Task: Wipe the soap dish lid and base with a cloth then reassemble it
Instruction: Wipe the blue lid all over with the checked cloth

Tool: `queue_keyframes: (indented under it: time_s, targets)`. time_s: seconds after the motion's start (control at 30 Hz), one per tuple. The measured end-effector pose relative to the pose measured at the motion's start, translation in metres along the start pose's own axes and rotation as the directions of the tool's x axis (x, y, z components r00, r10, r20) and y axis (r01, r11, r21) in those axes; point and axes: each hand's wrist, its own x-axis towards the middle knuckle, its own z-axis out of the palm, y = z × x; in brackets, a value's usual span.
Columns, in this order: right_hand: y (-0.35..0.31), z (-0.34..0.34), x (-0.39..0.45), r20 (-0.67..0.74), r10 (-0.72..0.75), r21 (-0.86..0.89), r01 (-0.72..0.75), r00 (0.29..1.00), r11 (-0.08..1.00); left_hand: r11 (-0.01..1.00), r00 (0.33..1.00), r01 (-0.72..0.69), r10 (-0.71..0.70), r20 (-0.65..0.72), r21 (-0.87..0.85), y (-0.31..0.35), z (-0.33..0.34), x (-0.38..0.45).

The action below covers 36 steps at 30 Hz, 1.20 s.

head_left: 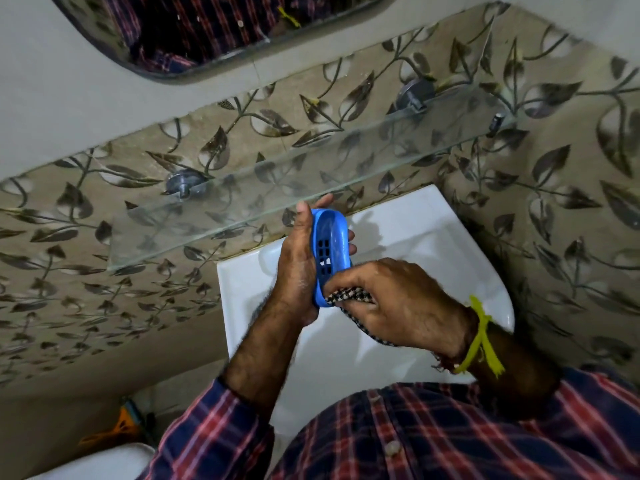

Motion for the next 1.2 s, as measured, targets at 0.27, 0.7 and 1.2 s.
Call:
queue_keyframes:
  time_s: [0.27,0.7,1.2]
  targets:
    - [0.001,0.013,-0.003,-0.095,-0.120,-0.102,0.110,0.988,0.989,0.999,0.999,0.038,-0.037,-0.032,0.031,0.005,0.000,-0.003]
    - [0.016,0.024,-0.003,-0.143,-0.209,-0.204,0.178,0.968,0.963,0.995,0.995,0.089,-0.092,-0.049,-0.050,0.003,-0.010,0.004]
    - [0.022,0.031,-0.004,-0.259,-0.077,0.082,0.102,0.963,0.991,0.950,0.947,0.311,-0.310,-0.080,-0.003,-0.001,-0.013,0.009]
